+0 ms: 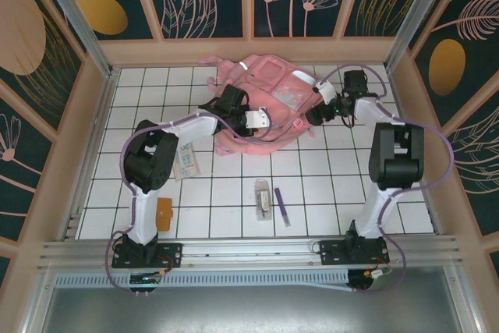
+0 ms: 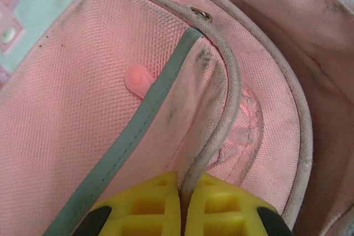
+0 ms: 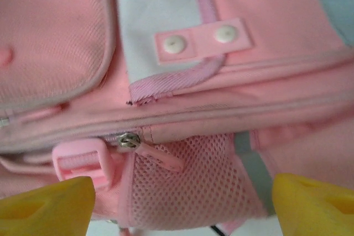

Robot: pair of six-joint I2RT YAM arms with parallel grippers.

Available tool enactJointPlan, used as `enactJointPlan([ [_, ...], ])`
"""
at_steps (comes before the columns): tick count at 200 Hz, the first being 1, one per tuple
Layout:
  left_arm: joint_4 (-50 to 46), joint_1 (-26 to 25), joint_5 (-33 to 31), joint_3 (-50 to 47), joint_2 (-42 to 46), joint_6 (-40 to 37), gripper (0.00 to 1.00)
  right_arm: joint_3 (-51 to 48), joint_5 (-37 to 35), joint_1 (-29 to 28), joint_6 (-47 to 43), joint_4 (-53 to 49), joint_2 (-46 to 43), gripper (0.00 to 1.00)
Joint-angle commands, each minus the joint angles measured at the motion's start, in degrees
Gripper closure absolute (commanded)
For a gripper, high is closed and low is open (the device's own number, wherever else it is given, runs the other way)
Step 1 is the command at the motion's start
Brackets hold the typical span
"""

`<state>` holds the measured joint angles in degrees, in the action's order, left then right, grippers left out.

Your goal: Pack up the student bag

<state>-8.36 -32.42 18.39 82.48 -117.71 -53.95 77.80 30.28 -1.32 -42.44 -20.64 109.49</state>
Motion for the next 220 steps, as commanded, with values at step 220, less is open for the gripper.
enactJointPlan([
  [220, 4.40, 0.37, 10.20, -5.56, 14.68, 1.78, 1.00, -2.10, 14.64, 2.79, -29.20, -5.07, -1.12, 0.49],
])
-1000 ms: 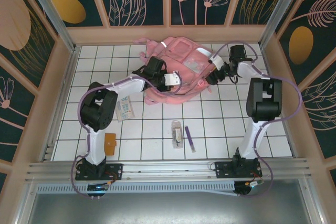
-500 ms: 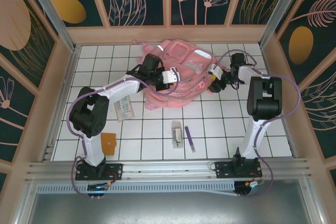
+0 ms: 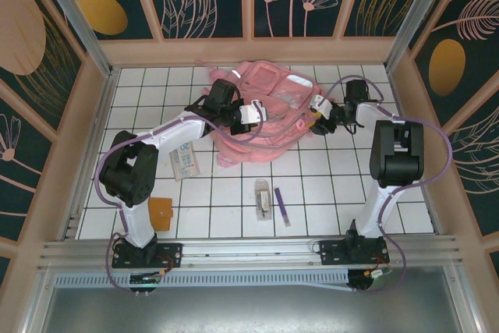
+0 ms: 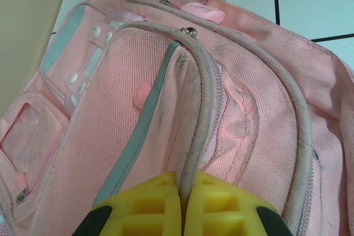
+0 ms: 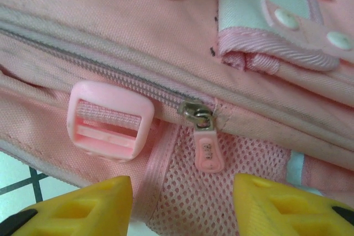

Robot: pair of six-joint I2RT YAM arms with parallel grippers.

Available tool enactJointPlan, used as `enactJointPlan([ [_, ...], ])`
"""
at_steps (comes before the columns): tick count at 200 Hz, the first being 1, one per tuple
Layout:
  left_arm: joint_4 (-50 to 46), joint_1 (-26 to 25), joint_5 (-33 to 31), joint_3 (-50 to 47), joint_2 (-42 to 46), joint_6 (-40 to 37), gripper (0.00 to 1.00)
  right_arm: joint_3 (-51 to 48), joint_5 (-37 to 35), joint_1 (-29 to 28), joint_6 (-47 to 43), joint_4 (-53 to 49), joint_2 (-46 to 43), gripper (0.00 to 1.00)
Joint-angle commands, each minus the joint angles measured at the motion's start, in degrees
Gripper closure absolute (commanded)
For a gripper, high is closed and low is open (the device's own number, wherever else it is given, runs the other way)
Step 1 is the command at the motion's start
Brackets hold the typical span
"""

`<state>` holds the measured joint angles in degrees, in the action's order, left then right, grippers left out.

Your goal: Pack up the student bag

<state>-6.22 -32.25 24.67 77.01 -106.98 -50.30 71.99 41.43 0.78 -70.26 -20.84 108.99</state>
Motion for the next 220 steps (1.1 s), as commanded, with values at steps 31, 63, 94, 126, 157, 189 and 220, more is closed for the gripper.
enactJointPlan([
  [31, 2.57, 0.19, 4.07, -0.22, 4.14, -0.97, 1.00, 4.70, 4.14, 0.66, -1.78, -5.55, 0.26, 0.52],
  [63, 4.14, 0.18, 5.09, -1.08, 4.41, 0.10, 1.00, 5.24, 2.69, 0.13, -0.94, -5.15, 4.00, 0.51],
  [94, 5.64, 0.17, 6.03, -1.48, 4.99, 2.30, 1.00, 5.52, 1.35, -0.72, -0.74, -5.43, 5.62, 0.48],
  [126, 5.77, 0.18, 6.76, -1.88, 5.38, 2.75, 1.00, 6.90, 3.97, -1.07, 0.07, -5.41, 6.63, 0.51],
  [157, 6.47, 0.22, 7.24, -2.95, 5.82, 2.55, 1.00, 6.80, 7.36, -1.04, -0.05, -5.33, 6.08, 0.51],
  [189, 7.58, 0.24, 8.01, -4.09, 6.83, 3.47, 1.00, 6.72, 11.42, -1.09, 0.20, -6.91, 5.86, 0.58],
  [220, 6.56, 0.17, 7.42, -3.88, 6.91, 3.53, 1.00, 5.98, 11.69, -0.94, 1.93, -6.00, 5.69, 0.73],
])
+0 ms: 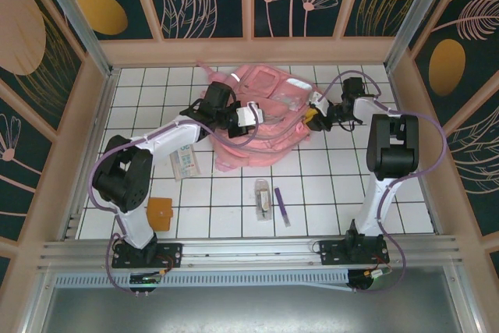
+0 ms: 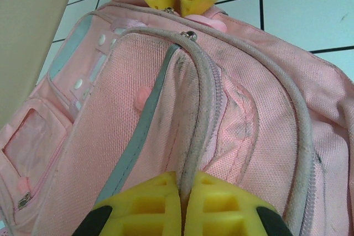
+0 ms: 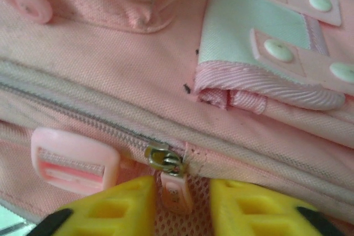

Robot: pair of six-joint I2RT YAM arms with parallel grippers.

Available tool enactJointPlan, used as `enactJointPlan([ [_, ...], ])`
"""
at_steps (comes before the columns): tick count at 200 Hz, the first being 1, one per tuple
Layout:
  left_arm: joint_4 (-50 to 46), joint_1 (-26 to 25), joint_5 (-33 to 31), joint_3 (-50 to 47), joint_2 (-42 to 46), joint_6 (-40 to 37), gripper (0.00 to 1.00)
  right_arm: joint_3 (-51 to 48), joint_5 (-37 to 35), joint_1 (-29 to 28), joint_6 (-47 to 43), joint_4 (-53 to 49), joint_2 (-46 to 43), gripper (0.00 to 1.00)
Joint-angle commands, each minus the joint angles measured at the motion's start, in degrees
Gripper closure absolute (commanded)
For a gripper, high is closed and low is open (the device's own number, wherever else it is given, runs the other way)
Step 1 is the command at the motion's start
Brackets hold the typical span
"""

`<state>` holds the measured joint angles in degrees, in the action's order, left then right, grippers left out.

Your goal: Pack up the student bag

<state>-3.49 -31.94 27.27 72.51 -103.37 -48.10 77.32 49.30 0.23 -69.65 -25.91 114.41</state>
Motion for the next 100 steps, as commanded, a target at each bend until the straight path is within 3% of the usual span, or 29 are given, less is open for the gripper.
enactJointPlan([
  [1, 3.88, -0.09, 4.82, 0.58, 3.28, 1.33, 1.00, 0.60, 3.85, -0.31, 1.38, -0.82, 0.23, 0.73],
  [70, 7.18, -0.13, 4.27, -1.36, 3.14, 3.34, 1.00, 0.47, 3.52, 0.16, 2.30, -3.38, -2.96, 1.00],
  [100, 6.65, -0.14, 1.56, 0.39, 2.29, 7.26, 1.00, -4.89, 1.22, -0.47, 6.61, 1.52, -8.33, 1.00],
])
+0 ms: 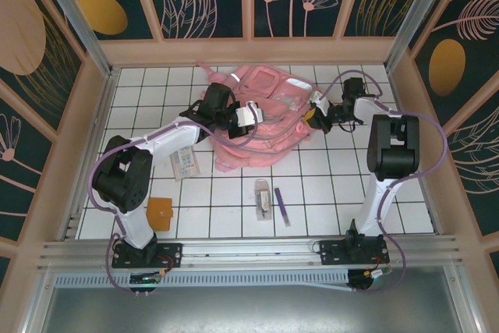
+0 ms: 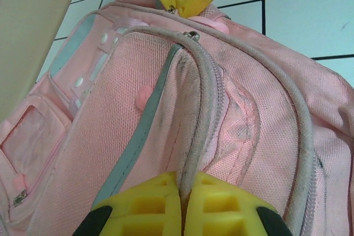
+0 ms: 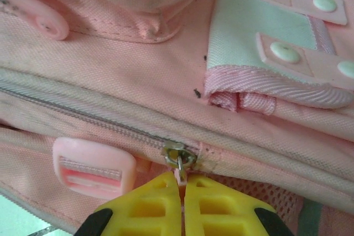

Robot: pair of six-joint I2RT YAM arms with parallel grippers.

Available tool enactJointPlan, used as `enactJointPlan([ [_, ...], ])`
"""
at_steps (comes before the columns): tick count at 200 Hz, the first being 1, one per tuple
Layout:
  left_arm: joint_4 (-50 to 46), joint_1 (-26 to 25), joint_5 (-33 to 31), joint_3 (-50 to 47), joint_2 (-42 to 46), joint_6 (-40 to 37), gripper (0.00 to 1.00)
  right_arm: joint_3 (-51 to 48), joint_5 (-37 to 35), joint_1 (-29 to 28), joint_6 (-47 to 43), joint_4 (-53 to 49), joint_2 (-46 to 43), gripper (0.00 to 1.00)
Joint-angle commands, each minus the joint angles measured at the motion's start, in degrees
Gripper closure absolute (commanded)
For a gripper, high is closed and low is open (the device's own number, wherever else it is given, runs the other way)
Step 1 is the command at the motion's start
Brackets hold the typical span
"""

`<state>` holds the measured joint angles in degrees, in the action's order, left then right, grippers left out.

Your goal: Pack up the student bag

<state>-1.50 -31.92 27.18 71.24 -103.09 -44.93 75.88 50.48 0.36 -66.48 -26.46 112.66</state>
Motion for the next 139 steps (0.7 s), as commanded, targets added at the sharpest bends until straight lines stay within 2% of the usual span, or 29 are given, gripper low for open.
enactJointPlan([
  [1, 4.75, -0.11, 1.69, 1.64, 1.96, 4.16, 1.00, -3.58, -0.08, -0.66, 3.54, 2.14, -6.80, 1.00],
  [61, 7.33, -0.16, 1.29, 0.99, 0.97, 4.93, 1.00, -5.87, -5.91, -3.79, 5.38, -2.20, -13.89, 1.00],
  [100, 6.43, -0.15, 0.83, 1.49, 0.26, 4.85, 1.00, 0.58, -14.27, -5.58, 10.36, -15.49, -11.44, 1.00],
  [116, 6.78, -0.16, 1.37, 1.00, -0.16, 4.29, 1.00, 2.04, -14.50, -6.68, 12.22, -19.16, -10.71, 1.00],
  [139, 6.04, -0.13, 1.86, 1.86, -0.86, 4.68, 1.00, 1.67, -11.57, -8.30, 17.04, -18.63, -11.20, 1.00],
])
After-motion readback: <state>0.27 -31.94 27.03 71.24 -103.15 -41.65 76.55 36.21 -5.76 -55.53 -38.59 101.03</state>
